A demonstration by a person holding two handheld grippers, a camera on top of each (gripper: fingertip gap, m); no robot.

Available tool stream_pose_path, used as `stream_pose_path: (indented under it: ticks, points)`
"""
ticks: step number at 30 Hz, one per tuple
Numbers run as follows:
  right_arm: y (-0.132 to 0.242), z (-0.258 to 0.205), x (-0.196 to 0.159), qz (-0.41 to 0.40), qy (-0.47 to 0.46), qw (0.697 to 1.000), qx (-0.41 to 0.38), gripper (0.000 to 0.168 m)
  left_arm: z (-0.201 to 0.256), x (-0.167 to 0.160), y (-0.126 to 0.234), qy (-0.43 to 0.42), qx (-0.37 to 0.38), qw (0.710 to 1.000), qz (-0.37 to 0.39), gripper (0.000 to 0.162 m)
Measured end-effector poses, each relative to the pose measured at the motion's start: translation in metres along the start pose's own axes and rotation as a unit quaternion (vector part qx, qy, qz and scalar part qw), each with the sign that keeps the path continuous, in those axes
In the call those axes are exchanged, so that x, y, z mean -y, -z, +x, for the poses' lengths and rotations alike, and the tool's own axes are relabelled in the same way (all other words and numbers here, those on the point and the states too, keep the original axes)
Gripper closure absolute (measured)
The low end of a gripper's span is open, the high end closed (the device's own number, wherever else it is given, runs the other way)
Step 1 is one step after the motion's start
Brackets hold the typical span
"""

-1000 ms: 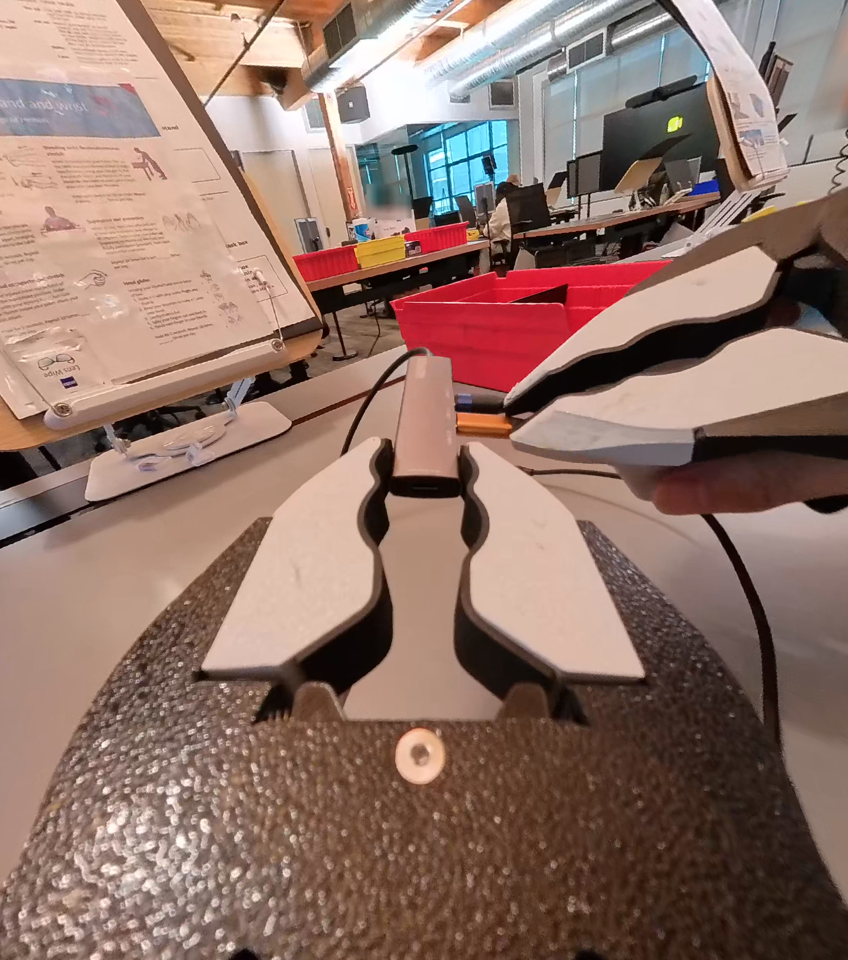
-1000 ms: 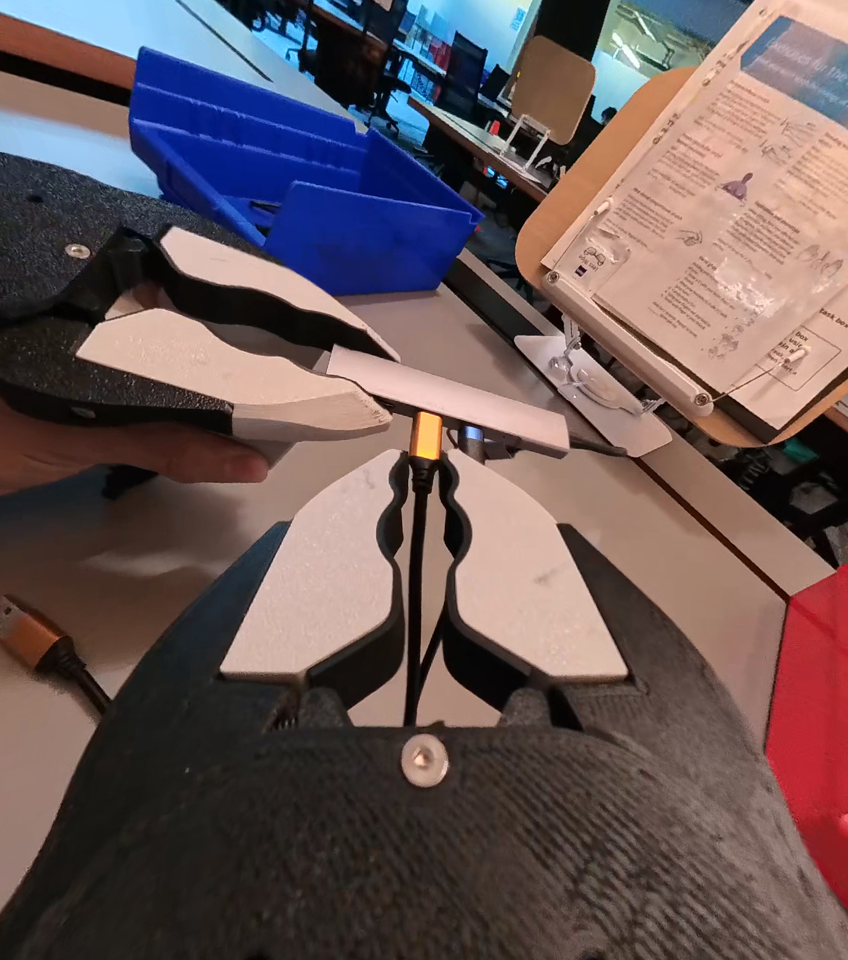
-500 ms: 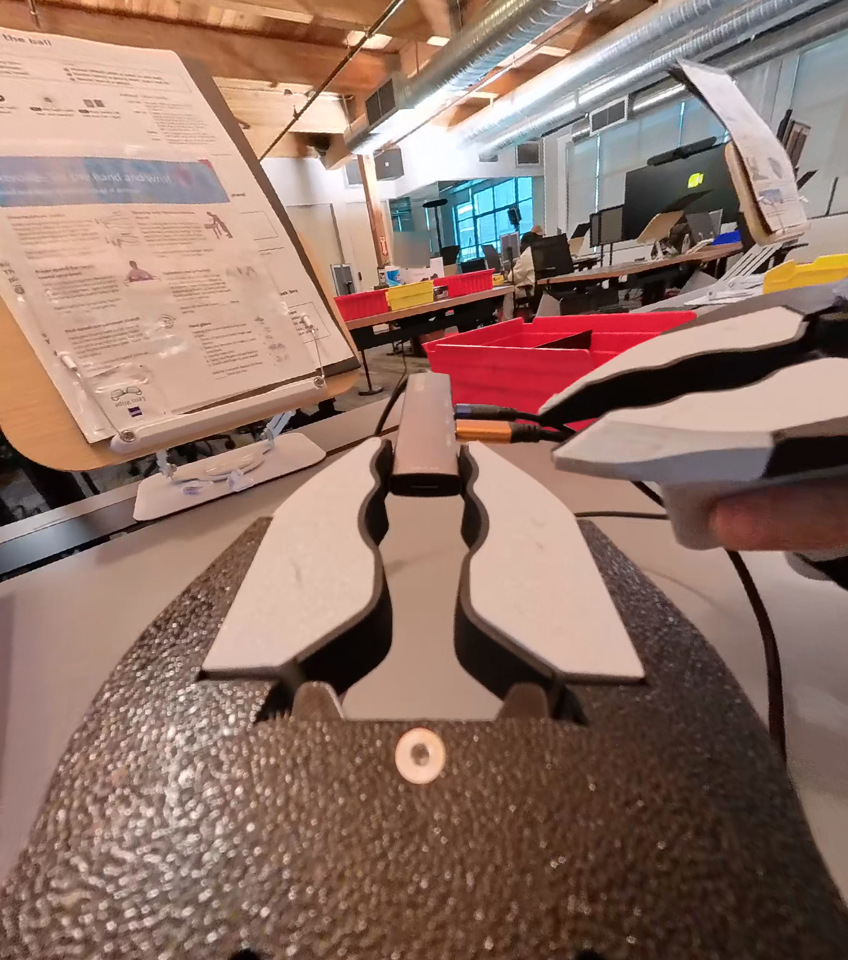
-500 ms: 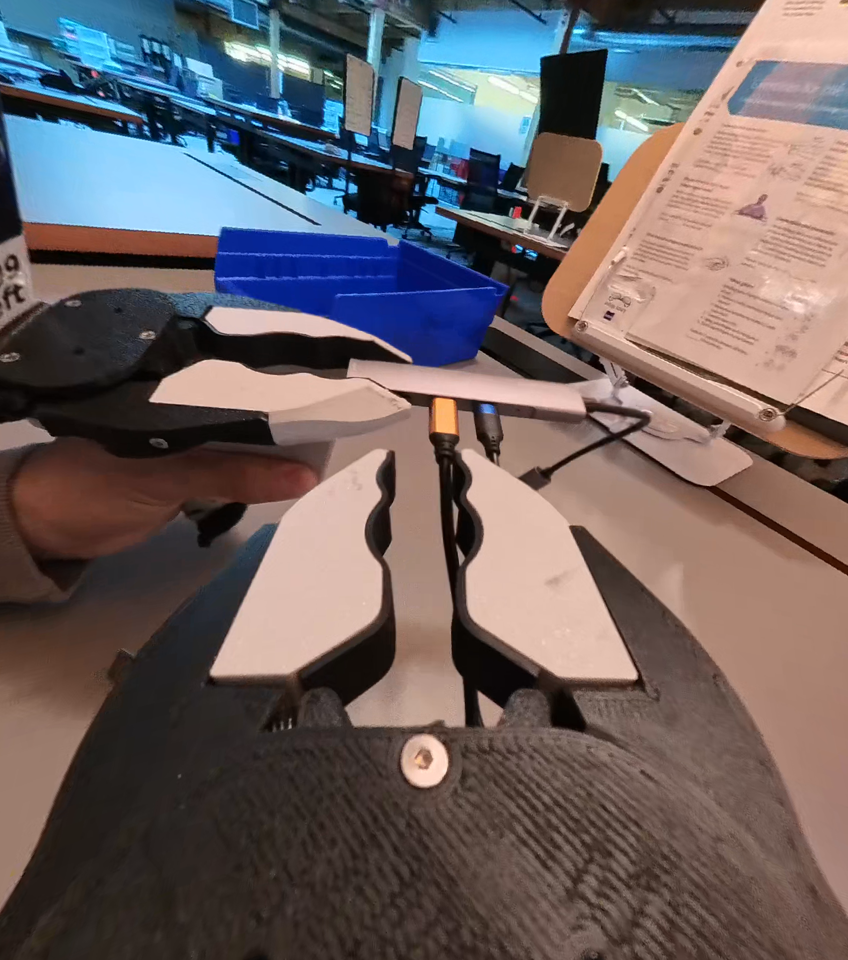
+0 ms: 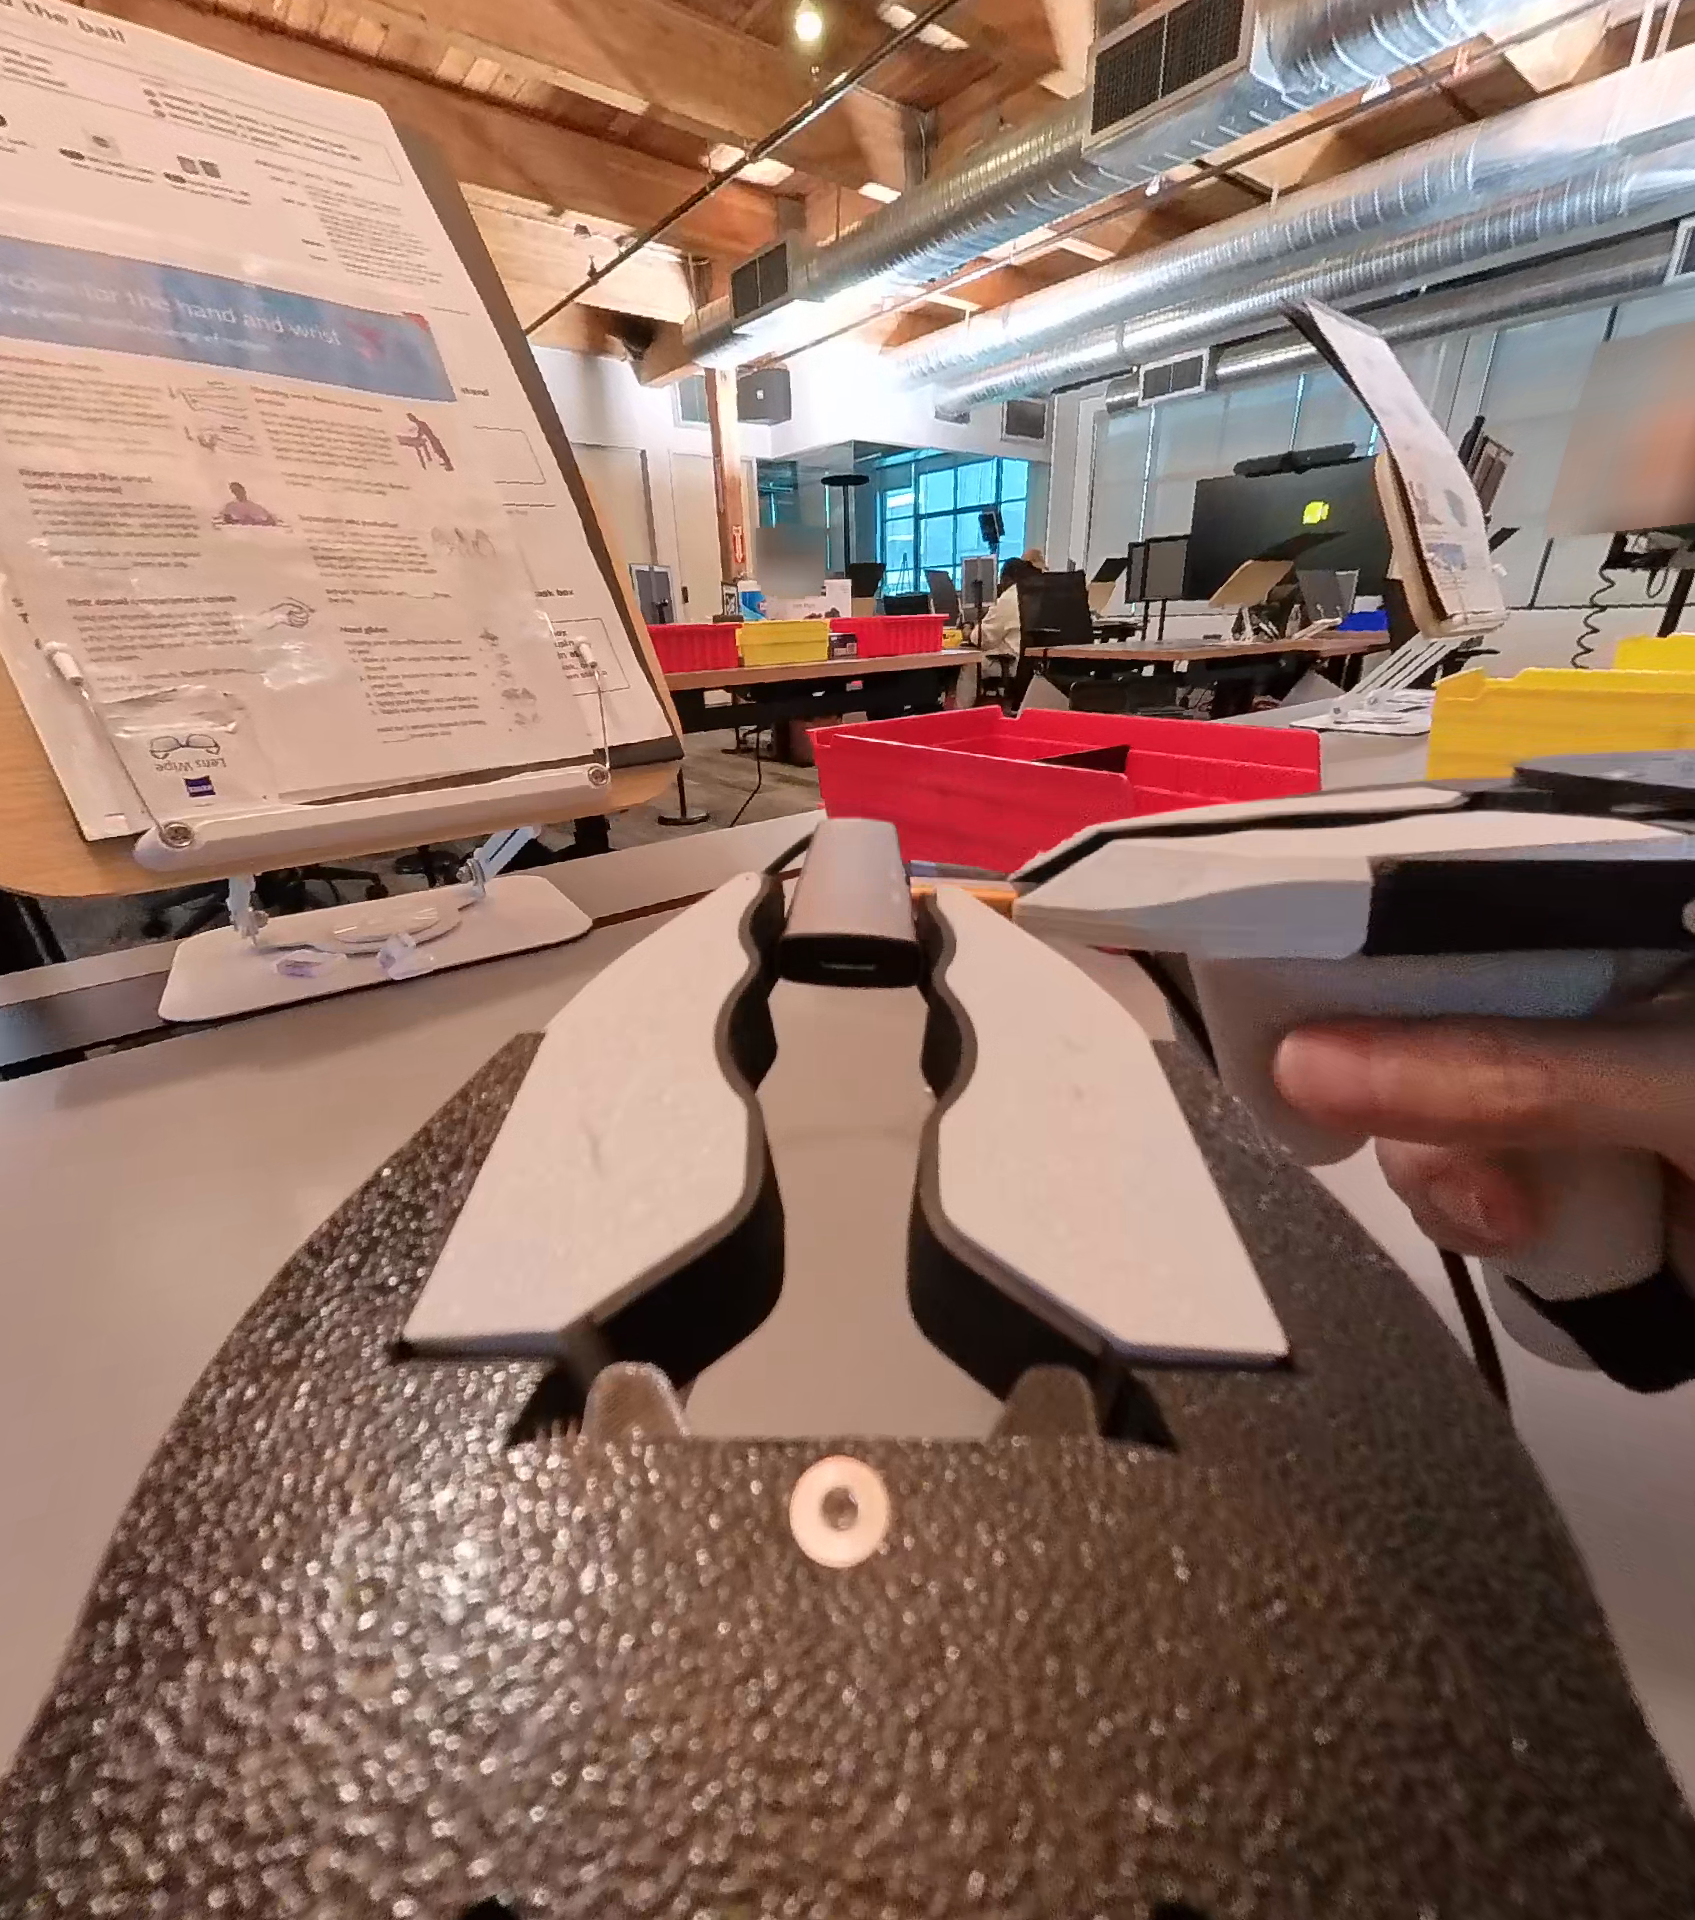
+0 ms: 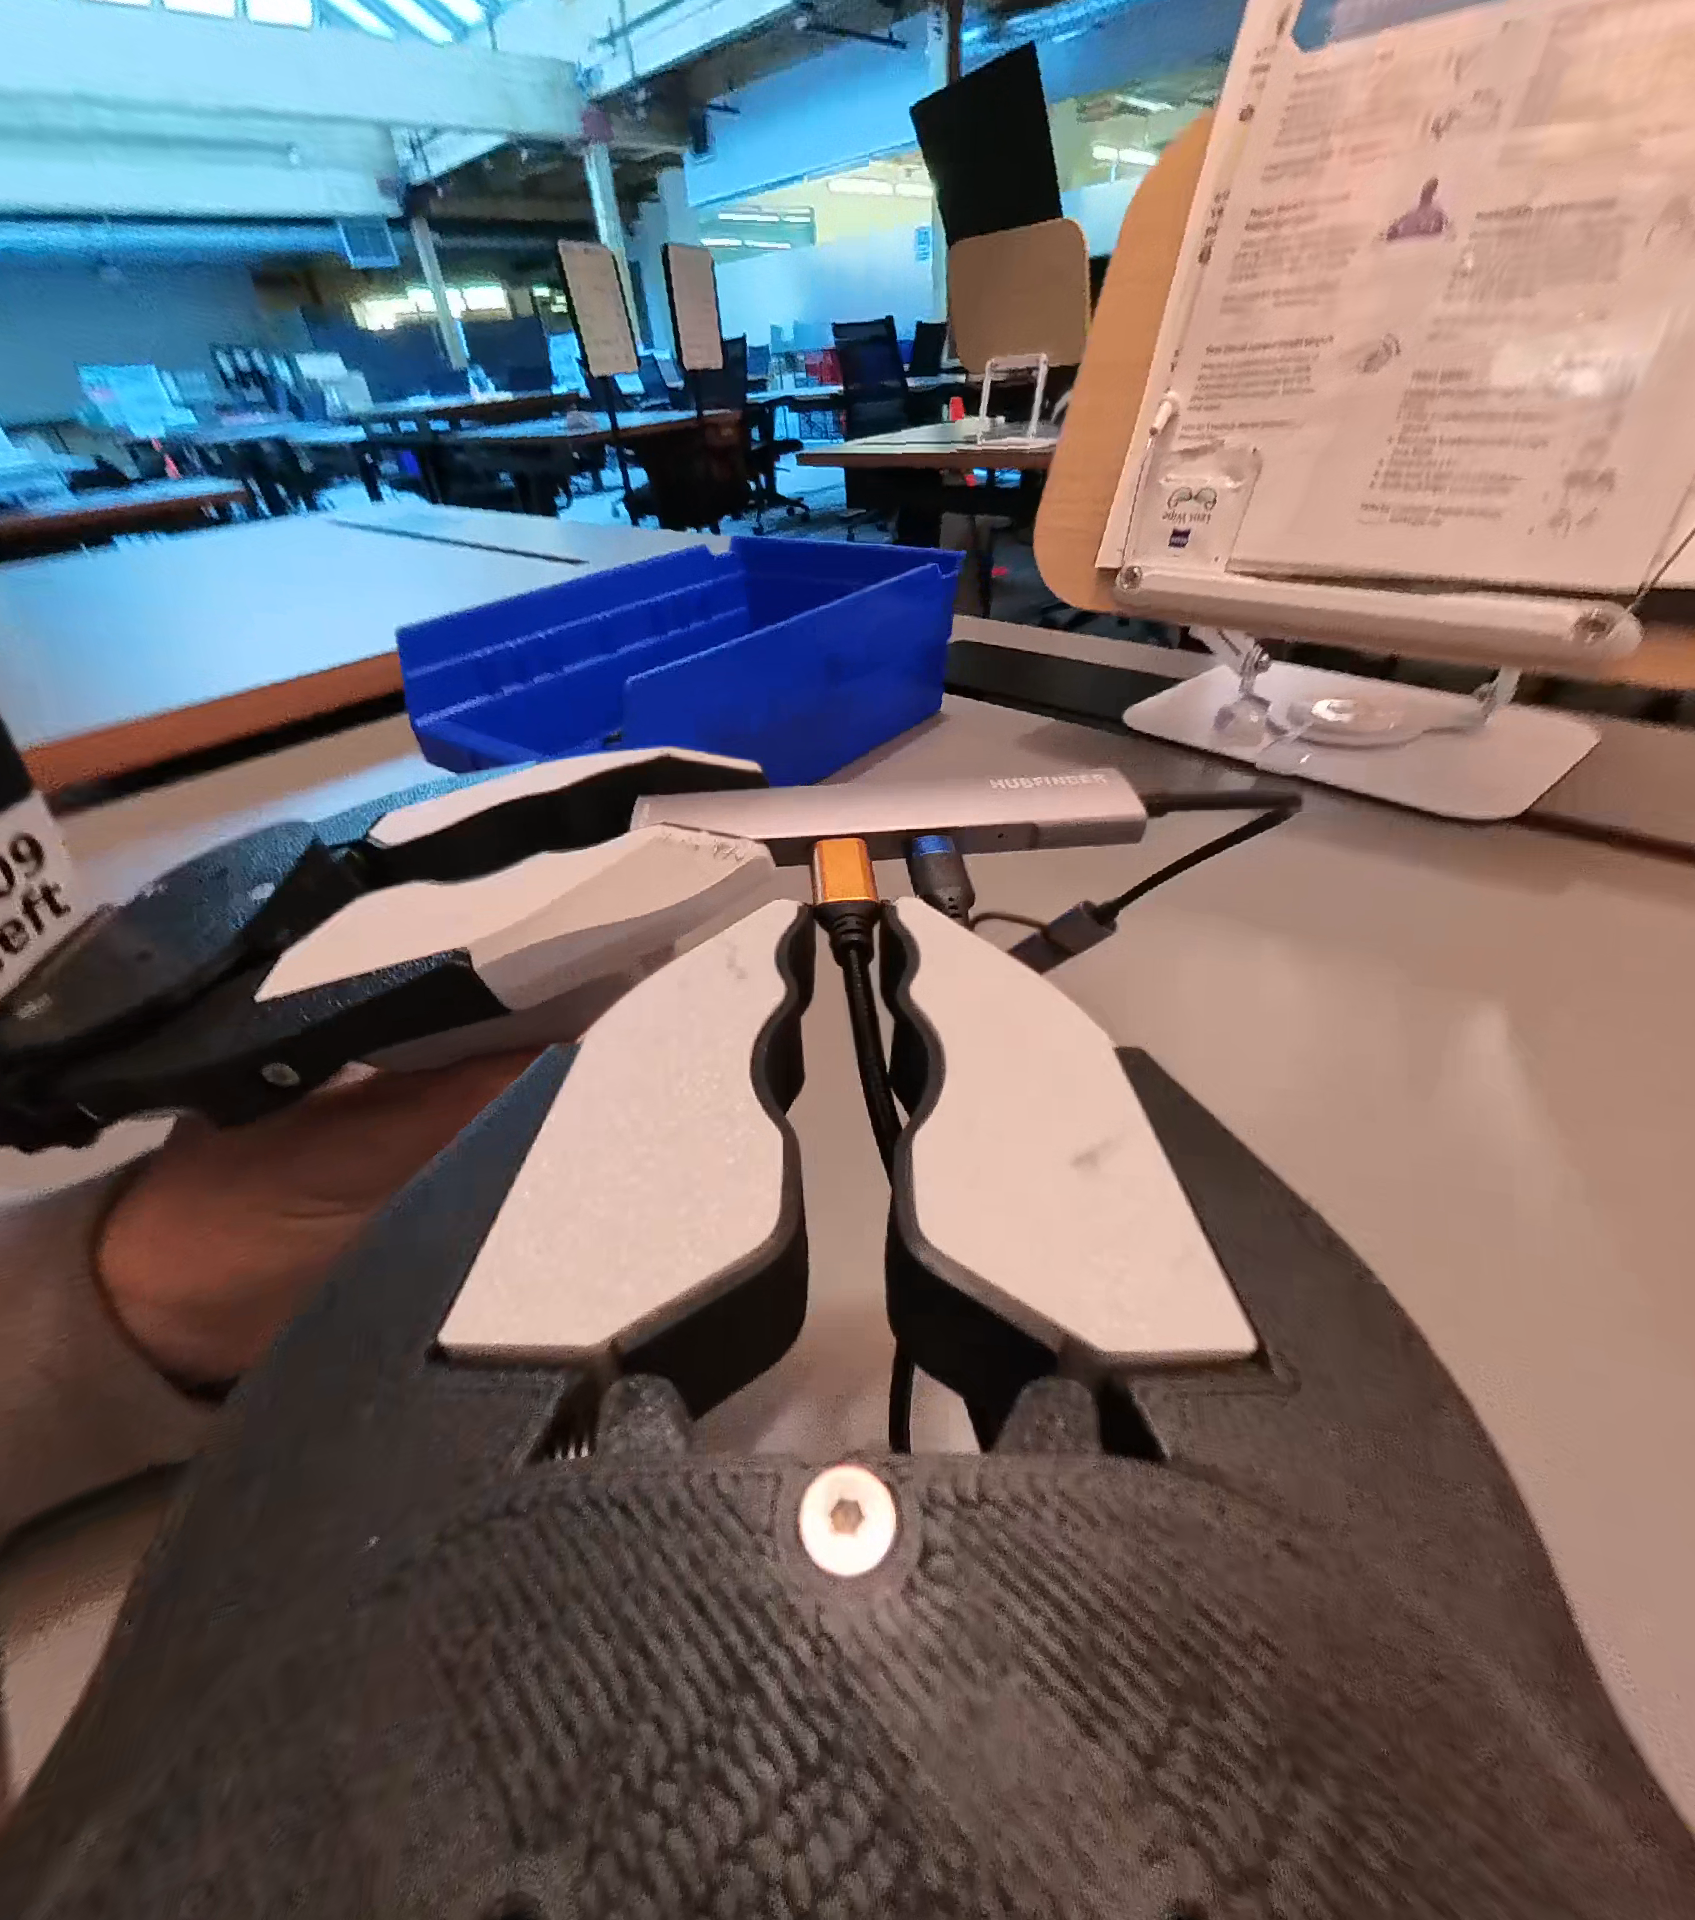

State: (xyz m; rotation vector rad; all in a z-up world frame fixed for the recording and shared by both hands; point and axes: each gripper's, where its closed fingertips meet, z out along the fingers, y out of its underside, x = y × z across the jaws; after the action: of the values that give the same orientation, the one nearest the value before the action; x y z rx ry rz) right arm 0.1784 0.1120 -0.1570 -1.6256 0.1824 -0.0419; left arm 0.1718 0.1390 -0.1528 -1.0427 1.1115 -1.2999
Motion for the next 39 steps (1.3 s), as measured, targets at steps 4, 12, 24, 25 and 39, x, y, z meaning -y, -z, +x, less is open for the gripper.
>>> stream_pose_path:
  ticks: [4,12,24,25,39]
  points:
    - [0.001,0.001,-0.001,0.016,-0.046,0.999,0.018,0.158,0.001,0.000,0.000,-0.027,0.003,1.000,-0.007,0.138]
    - [0.010,0.000,0.013,0.035,0.249,0.968,-0.028,0.158,0.008,-0.003,-0.003,-0.014,-0.016,0.999,-0.025,0.138]
    - [0.009,-0.009,0.001,-0.006,0.435,0.899,-0.050,0.158,0.011,-0.020,-0.007,0.020,-0.039,0.996,-0.082,0.137]
    - [0.009,-0.008,0.000,-0.014,0.456,0.888,-0.053,0.158,0.010,-0.024,-0.008,0.018,-0.037,0.994,-0.100,0.139]
    - [-0.004,-0.012,-0.005,0.006,0.252,0.967,-0.041,0.157,-0.006,-0.027,-0.004,-0.019,0.015,0.995,-0.094,0.139]
